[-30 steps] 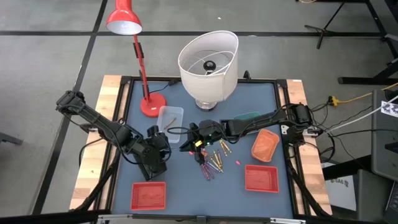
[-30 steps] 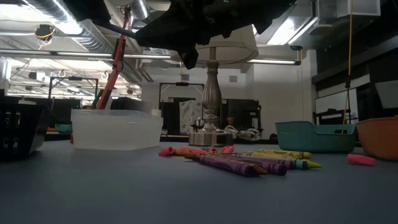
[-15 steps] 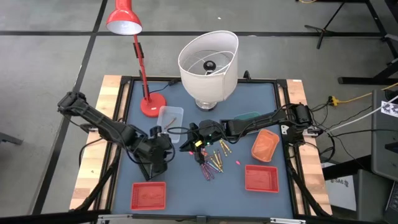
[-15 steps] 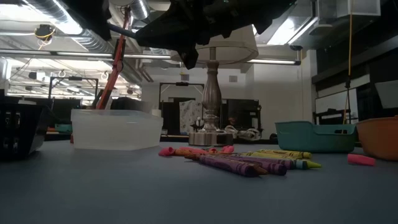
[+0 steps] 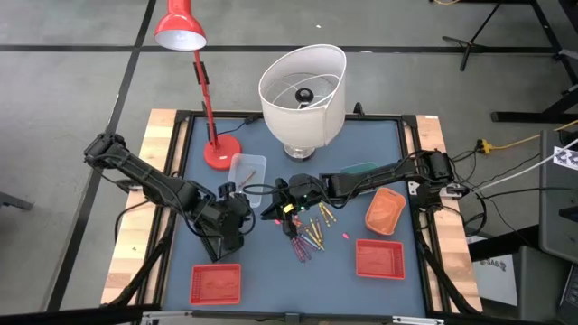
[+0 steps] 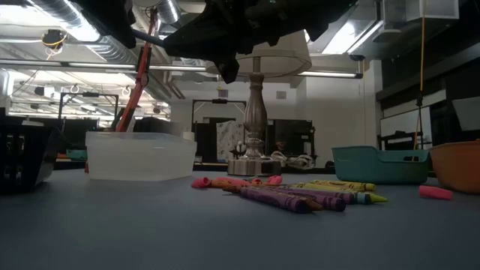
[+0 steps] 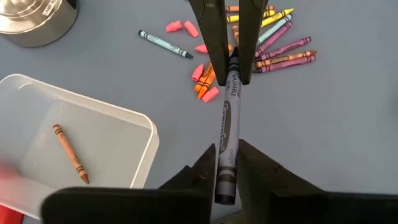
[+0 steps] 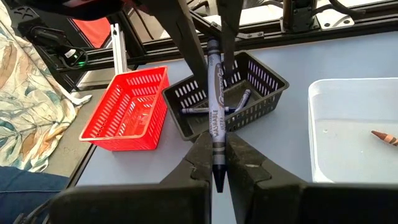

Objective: Sort crayons
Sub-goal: Put the dark blue crayon into the black bin

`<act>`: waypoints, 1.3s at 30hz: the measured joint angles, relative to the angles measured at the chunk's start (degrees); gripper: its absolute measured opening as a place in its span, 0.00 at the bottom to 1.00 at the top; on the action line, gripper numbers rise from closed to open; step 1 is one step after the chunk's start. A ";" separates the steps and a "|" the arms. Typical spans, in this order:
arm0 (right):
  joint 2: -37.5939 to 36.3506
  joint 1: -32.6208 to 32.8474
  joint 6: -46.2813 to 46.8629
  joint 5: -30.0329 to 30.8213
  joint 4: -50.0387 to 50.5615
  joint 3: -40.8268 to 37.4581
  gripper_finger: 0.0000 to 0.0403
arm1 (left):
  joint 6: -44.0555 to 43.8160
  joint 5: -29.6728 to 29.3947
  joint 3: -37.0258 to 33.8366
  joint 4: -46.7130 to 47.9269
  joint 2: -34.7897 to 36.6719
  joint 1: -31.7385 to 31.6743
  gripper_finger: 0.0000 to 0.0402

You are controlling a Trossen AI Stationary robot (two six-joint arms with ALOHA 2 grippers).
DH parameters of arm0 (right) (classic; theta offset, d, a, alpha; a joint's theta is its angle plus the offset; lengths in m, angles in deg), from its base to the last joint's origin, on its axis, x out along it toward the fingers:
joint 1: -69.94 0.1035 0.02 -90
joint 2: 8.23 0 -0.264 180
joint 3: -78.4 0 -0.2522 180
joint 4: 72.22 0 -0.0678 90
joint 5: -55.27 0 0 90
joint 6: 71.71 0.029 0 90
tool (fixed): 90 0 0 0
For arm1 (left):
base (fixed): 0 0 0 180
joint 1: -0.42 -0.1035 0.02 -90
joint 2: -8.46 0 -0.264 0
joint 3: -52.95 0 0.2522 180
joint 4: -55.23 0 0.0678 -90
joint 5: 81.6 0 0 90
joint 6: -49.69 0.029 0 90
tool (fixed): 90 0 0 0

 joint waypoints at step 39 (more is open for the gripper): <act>0.04 1.78 1.68 0.07 16.98 0.00 0.34 | 2.84 20.56 -3.14 14.87 0.02 9.77 0.02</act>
